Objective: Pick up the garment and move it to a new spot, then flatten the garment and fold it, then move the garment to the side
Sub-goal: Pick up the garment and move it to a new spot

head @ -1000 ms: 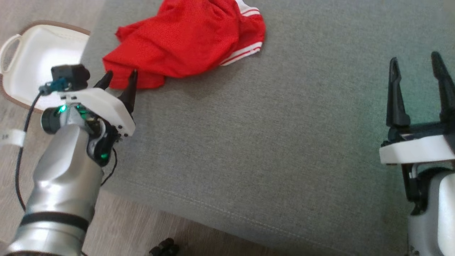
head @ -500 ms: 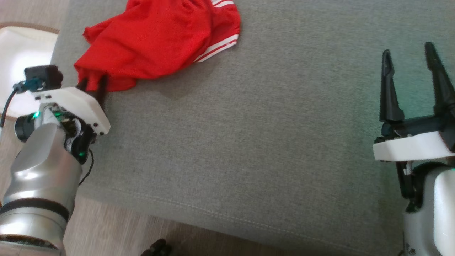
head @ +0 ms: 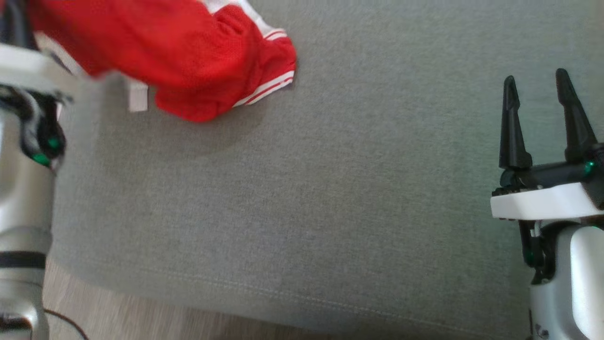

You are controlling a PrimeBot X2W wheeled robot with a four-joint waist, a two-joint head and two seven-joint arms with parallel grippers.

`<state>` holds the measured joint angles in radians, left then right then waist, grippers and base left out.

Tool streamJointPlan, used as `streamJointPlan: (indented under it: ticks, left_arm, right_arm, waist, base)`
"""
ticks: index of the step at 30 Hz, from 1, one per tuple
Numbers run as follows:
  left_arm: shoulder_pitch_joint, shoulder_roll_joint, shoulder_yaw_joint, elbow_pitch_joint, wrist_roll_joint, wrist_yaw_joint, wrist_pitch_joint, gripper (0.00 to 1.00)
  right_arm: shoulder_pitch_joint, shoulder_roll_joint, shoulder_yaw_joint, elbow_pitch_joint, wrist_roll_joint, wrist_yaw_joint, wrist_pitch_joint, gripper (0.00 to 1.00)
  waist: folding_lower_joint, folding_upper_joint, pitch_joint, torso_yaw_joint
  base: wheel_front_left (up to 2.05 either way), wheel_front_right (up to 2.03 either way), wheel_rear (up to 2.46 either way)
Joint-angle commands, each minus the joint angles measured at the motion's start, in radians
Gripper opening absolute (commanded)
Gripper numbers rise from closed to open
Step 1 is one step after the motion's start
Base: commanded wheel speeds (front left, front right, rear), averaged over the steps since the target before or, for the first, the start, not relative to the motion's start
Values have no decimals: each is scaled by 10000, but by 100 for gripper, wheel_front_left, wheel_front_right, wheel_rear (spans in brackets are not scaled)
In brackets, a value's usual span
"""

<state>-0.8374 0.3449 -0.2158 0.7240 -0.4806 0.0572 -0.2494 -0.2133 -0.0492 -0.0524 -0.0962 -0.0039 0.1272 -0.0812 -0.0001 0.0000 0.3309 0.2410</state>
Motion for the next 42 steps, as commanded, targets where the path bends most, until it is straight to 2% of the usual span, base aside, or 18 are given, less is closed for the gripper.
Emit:
streamJointPlan:
  ticks: [1, 5, 9, 17, 22, 25, 29, 30, 35, 36, 37, 38, 42]
  left_arm:
    - [212, 570, 631, -1004, 366, 163, -120, 0]
    - [1026, 336, 1550, -3790, 1476, 266, -122, 0]
    - [1369, -28, 2055, -5819, 2311, 118, -122, 0]
    - [1432, -664, 1936, -8021, 3286, -504, -123, 0]
    - [1519, -1241, 954, -8050, 3592, -1059, -123, 0]
    - [1606, -1722, 207, -7574, 3693, -1201, -123, 0]
    - [1450, -2343, -532, -6555, 3746, -1170, -88, 0]
    - [1232, -2564, -755, -6018, 3707, -1057, -90, 0]
    - [553, -2861, -1274, -4779, 3389, -834, -104, 0]
    - [449, -2891, -1416, -4568, 3240, -843, -107, 8]
    - [359, -2913, -1570, -4348, 3069, -841, -109, 62]
    - [274, -2926, -1787, -4120, 2951, -869, -111, 100]
    - [25, -2941, -2764, -3641, 2312, -857, -118, 100]
  right_arm:
    - [-16, -10, 175, -236, 119, 35, -138, 100]
    - [-15, -10, 59, 42, 369, 35, -402, 100]
    - [-26, -10, -11, 295, 566, 35, -621, 100]
    - [-53, -10, -11, 659, 854, 35, -970, 100]
    - [-110, -10, 16, 859, 1059, 35, -1165, 100]
    - [-144, -10, 7, 934, 1187, 35, -1272, 100]
    - [-219, -10, 26, 963, 1367, 35, -1394, 100]
    - [-272, -10, 88, 971, 1476, 35, -1450, 100]
    - [-422, -10, 331, 1031, 1785, 35, -1591, 100]
    - [-433, -10, 350, 1044, 1831, 35, -1617, 100]
    - [-441, -10, 353, 1059, 1874, 35, -1642, 100]
    - [-448, -10, 345, 1083, 1905, 35, -1665, 100]
    - [-488, -10, 221, 1163, 1958, 35, -1733, 100]
  waist:
    - [1, 0, -289, -206]
    - [1, 0, -672, -516]
    - [1, 0, -944, -880]
    - [1, 0, -1315, -1718]
    - [1, 0, -1476, -2469]
    - [1, 0, -1509, -2957]
    - [1, 0, -1414, -3656]
    - [1, 0, -1326, -4028]
    - [1, 0, -1014, -4878]
    - [1, 0, -948, -4984]
    - [1, 0, -886, -5069]
    - [1, 0, -834, -5134]
    - [1, 0, -704, -5169]
  base:
    - [0, 0, 0]
    - [0, 0, 0]
    - [0, 0, 0]
    - [0, 0, 0]
    - [0, 0, 0]
    - [0, 0, 0]
    - [0, 0, 0]
    - [0, 0, 0]
    - [0, 0, 0]
    - [0, 0, 0]
    - [0, 0, 0]
    - [0, 0, 0]
    - [0, 0, 0]
